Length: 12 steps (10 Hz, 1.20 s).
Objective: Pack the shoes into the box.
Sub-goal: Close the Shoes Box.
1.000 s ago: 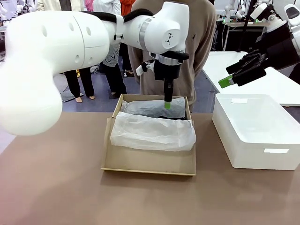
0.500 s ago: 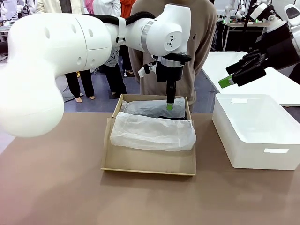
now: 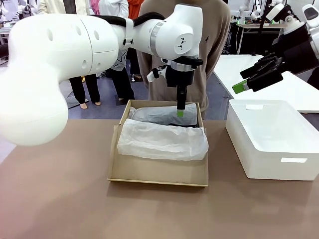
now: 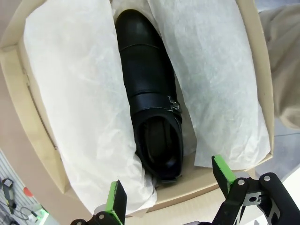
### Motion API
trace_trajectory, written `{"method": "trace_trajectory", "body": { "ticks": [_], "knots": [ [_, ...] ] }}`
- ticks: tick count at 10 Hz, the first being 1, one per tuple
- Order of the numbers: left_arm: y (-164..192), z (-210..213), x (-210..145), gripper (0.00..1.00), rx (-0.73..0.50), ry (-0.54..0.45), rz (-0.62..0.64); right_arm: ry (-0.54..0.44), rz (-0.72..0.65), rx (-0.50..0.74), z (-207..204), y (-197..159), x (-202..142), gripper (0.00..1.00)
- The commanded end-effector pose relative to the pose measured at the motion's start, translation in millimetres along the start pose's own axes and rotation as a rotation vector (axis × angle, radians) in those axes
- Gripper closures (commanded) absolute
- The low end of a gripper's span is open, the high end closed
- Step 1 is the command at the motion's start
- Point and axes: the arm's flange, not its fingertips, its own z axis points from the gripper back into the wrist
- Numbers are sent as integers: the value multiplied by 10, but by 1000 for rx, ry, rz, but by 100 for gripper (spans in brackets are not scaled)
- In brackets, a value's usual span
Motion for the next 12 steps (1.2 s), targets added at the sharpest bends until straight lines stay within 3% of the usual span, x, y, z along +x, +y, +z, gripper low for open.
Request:
{"method": "trace_trajectory", "body": {
  "ticks": [1, 3, 5, 10, 12],
  "knots": [
    [102, 123, 14, 0, -26, -18, -187, -18, 12, 12, -4, -17, 5, 0],
    [181, 305, 319, 0, -13, 9, -376, -18, 12, 12, -4, -17, 5, 0],
    [265, 494, 709, 0, 26, -30, -529, -18, 12, 12, -4, -17, 5, 0],
    [458, 785, 1660, 0, 39, 58, -1104, -18, 12, 12, -4, -17, 5, 0],
    [476, 786, 1909, 0, 78, 73, -1253, -18, 12, 12, -4, -17, 5, 0]
  ]
}}
